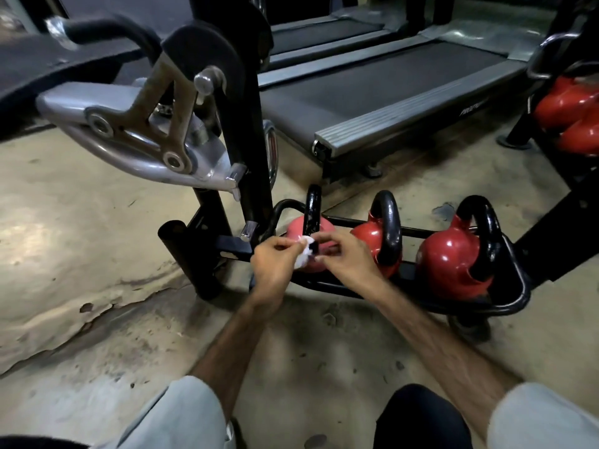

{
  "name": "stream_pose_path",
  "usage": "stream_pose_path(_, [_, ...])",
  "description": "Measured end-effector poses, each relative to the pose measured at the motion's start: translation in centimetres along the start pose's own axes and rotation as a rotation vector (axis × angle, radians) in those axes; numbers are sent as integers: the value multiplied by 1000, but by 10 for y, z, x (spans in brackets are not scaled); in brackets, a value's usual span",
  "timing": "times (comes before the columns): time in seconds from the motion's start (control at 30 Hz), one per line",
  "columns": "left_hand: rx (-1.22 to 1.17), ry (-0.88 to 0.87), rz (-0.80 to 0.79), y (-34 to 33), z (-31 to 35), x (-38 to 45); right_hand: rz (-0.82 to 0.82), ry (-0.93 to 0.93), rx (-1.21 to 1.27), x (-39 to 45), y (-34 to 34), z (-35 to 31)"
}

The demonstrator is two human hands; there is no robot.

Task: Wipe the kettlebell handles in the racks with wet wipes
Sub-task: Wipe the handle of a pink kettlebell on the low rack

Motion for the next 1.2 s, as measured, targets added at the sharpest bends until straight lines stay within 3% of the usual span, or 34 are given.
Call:
stream_pose_path(0.1, [-104,60,-8,-11,15,-2,57,55,64,-13,-2,-3])
stream_pose_path(0.2, [-2,-3,-218,-17,31,-7,316,4,162,-9,-1,1])
stream_pose_path(0.27, [208,-166,-254,-10,44,0,435,-84,201,-4,3,8])
stream_pose_path(0.37, [612,-500,-171,2,59,25,472,-197,186,1,-2,21])
stream_pose_path(0.5, [884,-674,-348,-2,60,41,442,-232,134,11,-24,22])
stream_pose_path(0.67, [865,-692,-344,-7,63,50,363,-245,99,-1,-34,27])
stream_pose_path(0.87, [812,-693,-349,-8,69,54,532,-318,375,22,-31,17])
stream_pose_path(0.93, [796,-691,-351,-8,68,52,487,-308,498,38,-28,16])
stream_pose_path(1.07, [808,-680,-349,-8,70,52,360,-339,406,18,-41,33])
stream_pose_path(1.2, [804,-679,-343,-8,69,51,413,-360,473,23,-38,28])
Point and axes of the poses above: each hand's wrist, its own x-axis towards the middle knuckle, its own y-axis out of the back of the hand, z = x × y, the point moved 1 cm from there along x, towards the middle knuckle, and after that the axes turned 7 degrees about y, right-handed, at the moved point
